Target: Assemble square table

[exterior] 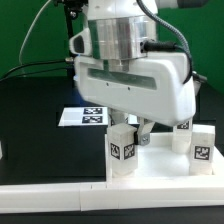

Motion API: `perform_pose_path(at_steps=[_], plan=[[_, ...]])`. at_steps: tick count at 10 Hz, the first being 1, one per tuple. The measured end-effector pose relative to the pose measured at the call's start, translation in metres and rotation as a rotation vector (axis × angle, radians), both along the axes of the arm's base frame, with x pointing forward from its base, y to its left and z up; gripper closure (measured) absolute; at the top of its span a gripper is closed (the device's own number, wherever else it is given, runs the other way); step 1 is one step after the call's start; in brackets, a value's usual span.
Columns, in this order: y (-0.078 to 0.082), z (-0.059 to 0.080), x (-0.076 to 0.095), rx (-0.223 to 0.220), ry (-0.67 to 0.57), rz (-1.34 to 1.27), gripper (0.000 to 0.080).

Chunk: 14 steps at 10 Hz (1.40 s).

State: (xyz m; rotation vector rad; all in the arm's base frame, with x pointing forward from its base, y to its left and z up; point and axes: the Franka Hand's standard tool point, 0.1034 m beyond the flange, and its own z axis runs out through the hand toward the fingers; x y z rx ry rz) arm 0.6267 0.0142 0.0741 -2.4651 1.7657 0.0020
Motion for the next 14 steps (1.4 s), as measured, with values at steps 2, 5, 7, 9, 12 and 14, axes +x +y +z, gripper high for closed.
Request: perform_pose_path(at_steps=[2,5,7,9,12,14], plan=[[-0.0006,0.0017,0.0040,0.049,-0.004,-0.224,0.0514],[0.0006,0.0005,0.0030,0.046,-0.003,-0.204,0.0514],[-0.0008,0.0000,0.0023,0.024,-0.023,0.035,0.0336],[0.0009,0.0020,-0.0014,0.013,-0.026,0.349,0.0163],[-0.0014,0.0017,-0.0003,-0.003,-0.051,0.541,0.0152],[-0.0070,0.0052,0.0051,-0.073,-0.063,0.822,0.0151]])
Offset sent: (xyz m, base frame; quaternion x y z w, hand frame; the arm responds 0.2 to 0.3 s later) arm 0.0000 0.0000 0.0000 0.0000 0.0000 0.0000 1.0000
